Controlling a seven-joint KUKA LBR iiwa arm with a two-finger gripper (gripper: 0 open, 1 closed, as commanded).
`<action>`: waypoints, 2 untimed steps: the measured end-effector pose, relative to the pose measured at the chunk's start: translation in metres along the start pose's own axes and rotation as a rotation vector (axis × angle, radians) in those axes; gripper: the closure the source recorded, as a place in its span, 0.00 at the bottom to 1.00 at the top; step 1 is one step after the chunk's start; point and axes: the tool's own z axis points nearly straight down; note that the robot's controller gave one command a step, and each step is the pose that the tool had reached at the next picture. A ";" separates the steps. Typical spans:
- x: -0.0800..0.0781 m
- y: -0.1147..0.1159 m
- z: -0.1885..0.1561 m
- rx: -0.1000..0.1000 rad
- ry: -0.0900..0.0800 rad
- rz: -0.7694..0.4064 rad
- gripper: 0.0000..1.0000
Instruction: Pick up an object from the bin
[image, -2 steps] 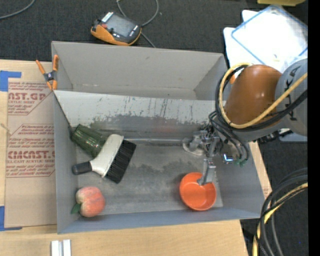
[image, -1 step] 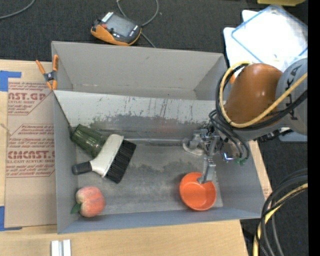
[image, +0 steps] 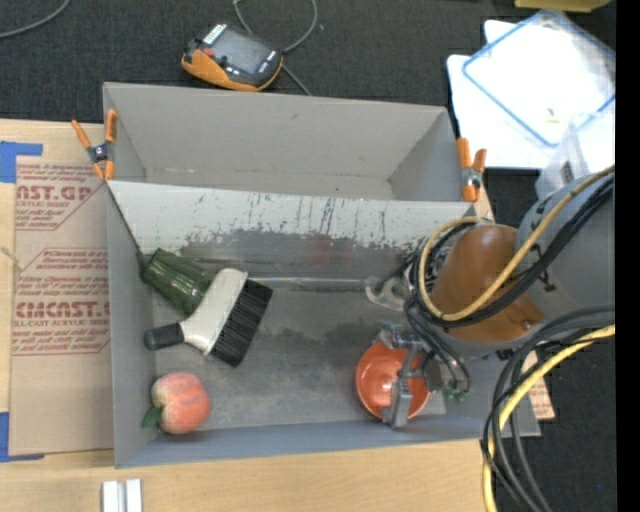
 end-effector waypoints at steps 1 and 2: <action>0.003 0.008 -0.067 0.002 -0.008 -0.046 0.00; 0.004 0.025 -0.029 0.000 0.000 -0.316 0.00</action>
Offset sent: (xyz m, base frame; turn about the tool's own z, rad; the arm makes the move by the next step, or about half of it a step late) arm -0.0025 0.0248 0.0290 -0.3170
